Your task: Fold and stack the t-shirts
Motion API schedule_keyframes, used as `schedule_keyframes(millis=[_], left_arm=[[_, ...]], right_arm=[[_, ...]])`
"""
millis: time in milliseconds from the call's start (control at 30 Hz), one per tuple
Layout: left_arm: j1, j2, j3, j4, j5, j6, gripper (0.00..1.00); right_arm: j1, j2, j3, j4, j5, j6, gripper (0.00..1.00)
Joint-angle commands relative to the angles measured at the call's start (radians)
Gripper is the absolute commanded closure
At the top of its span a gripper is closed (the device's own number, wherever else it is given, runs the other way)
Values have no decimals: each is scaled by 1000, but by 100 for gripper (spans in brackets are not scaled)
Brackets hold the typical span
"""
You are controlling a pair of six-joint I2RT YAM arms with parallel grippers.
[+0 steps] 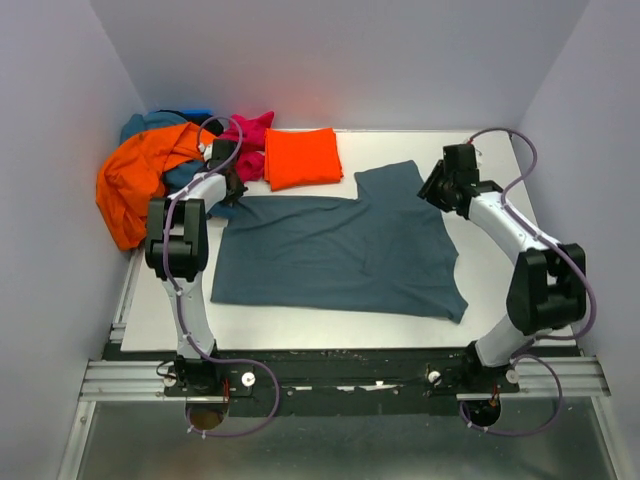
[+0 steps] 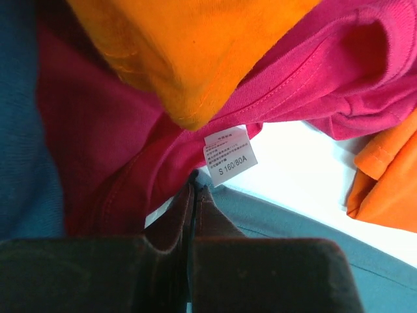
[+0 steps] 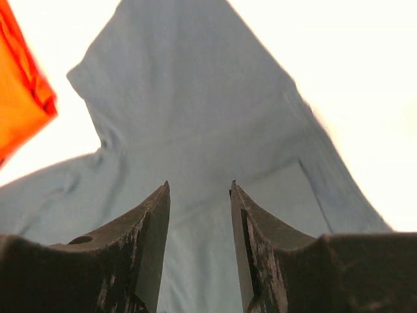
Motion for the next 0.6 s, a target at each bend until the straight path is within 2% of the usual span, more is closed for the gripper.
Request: schedule_keyframes(millis=[0, 167, 433, 567], left_arm=[[20, -80, -39, 97, 54, 36, 100], [23, -80, -60, 137, 83, 42, 100], [23, -85, -71, 159, 101, 45, 100], [23, -70, -62, 148, 109, 45, 100]], right_arm=[[-37, 186, 206, 17, -15, -63, 50], [-62, 408, 465, -61, -16, -114, 54], [-66, 755, 929, -288, 27, -164, 53], [-76, 858, 1041, -317, -19, -161, 51]])
